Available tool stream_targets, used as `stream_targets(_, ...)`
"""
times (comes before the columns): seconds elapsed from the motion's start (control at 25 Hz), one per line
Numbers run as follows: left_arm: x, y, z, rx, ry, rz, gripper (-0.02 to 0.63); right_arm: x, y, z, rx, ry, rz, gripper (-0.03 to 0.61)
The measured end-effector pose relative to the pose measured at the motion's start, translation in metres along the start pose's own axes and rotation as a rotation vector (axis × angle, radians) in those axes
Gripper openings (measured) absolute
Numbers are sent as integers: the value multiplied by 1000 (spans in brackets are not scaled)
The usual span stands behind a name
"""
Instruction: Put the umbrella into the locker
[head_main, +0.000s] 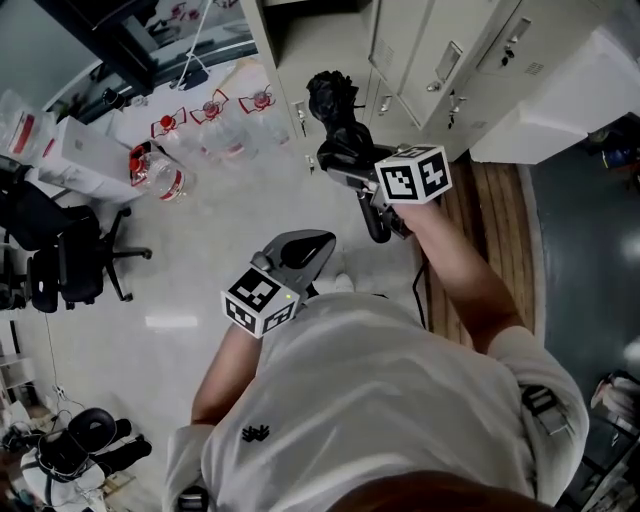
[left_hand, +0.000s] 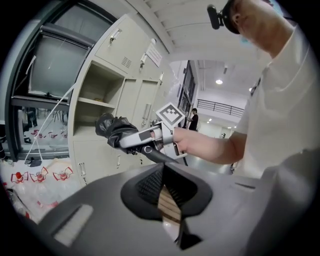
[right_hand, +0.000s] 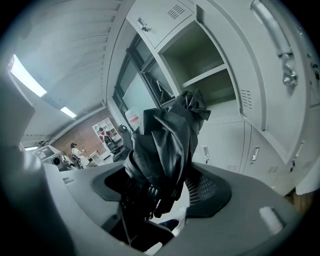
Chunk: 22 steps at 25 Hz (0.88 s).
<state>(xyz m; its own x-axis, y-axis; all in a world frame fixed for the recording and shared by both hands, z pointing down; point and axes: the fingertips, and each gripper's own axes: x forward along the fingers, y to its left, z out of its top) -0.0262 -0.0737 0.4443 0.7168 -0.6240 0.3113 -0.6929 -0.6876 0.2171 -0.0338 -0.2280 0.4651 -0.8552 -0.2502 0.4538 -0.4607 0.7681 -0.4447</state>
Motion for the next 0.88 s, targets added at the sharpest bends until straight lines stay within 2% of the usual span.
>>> stream_targets(0.4,30,63,29,38,-13,-92,54,55,-49,60,-10,0,-67,325)
stream_targets(0.64,34,108,64,70,-25,-138,54,85,-83,100,-9,16,-147,325)
stream_targets(0.88,38,152,75,65,-15,-169,54,124,-126,133,-8,29,-219,325)
